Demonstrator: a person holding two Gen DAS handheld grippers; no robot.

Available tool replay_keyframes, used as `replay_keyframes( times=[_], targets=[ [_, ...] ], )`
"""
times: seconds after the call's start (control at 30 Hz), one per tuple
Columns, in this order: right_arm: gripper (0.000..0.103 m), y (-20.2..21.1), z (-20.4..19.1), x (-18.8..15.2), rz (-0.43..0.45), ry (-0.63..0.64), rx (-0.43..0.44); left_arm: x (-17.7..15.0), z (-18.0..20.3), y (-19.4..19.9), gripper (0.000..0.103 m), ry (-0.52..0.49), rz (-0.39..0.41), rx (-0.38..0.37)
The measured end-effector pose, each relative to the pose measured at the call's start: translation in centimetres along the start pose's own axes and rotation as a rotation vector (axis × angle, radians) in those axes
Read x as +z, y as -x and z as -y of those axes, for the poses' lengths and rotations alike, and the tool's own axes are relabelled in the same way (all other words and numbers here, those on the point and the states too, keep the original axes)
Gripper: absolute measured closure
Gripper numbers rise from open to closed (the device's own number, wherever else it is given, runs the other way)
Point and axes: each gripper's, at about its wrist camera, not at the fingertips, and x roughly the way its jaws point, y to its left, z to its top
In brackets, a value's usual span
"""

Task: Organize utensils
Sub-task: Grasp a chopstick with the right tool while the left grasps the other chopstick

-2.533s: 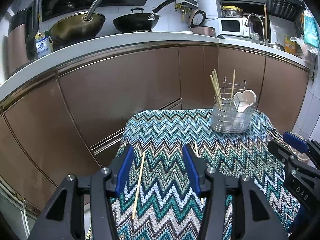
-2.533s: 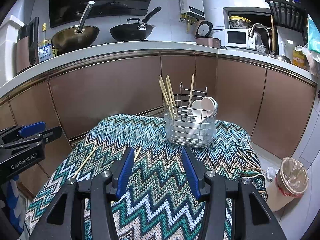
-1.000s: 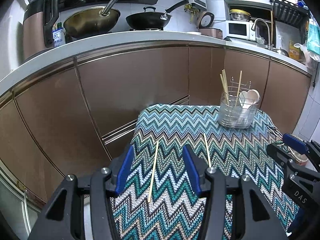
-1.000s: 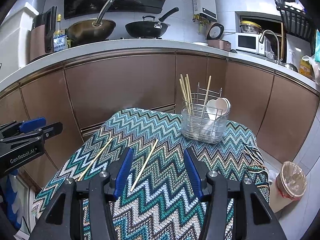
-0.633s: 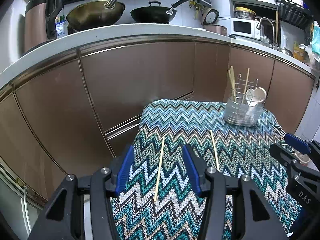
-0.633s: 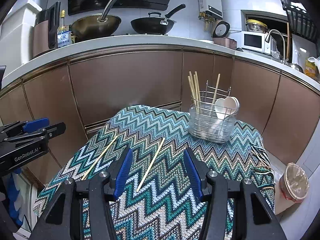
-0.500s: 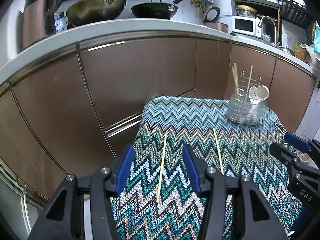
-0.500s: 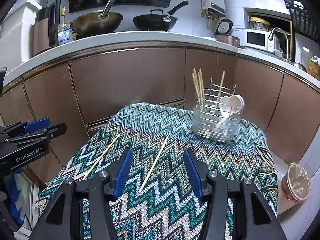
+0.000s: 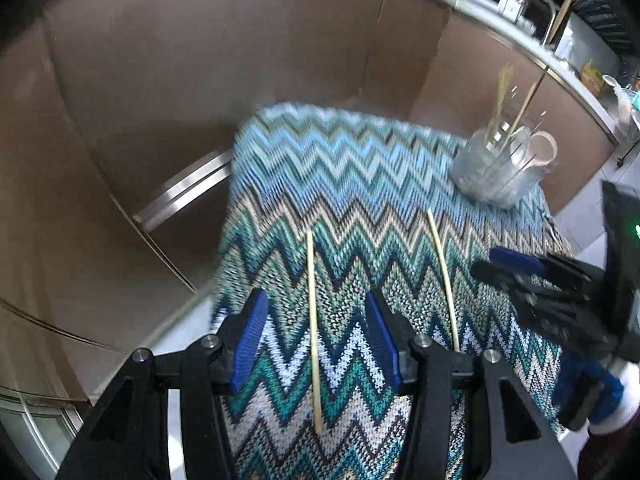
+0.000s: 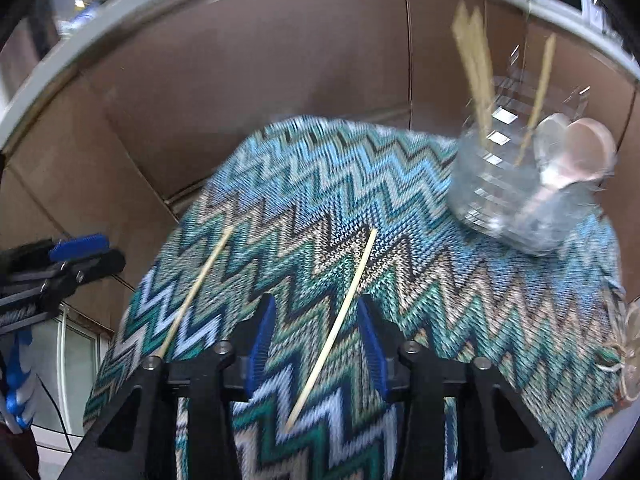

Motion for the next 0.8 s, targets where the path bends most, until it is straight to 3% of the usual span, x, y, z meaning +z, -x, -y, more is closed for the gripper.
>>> replay_keyframes(
  times=[0.23, 0.33, 0.4, 0.6, 0.8],
  targets=[
    [0.079, -6.1, 2.6, 3.0, -0.151, -0.035, -0.039, 2.6, -0.6, -6.1, 0.056, 0.008, -0.165, -0.011],
    [0.086, -7.2, 3.3, 3.3, -0.179, -0.047, -0.042, 3.1, -0.9, -8.3, 0.071, 0.013, -0.230, -0.020],
    [0.088, -7.6, 3.5, 3.3, -0.186, -0.047, -0.042, 3.3, -1.1, -9.5, 0.075, 0.009, -0.262, -0.022],
    [0.092, -8.1, 3.5, 4.1, -0.203, -0.036, -0.044, 3.4, -1.5, -11.4, 0.085, 0.031, -0.317, -0.023],
    [0.095, -8.1, 3.2, 4.3, -0.193, -0.048, -0.030, 3.6, -1.8, -11.4, 0.098, 0.047, -0.315, -0.015]
  ],
)
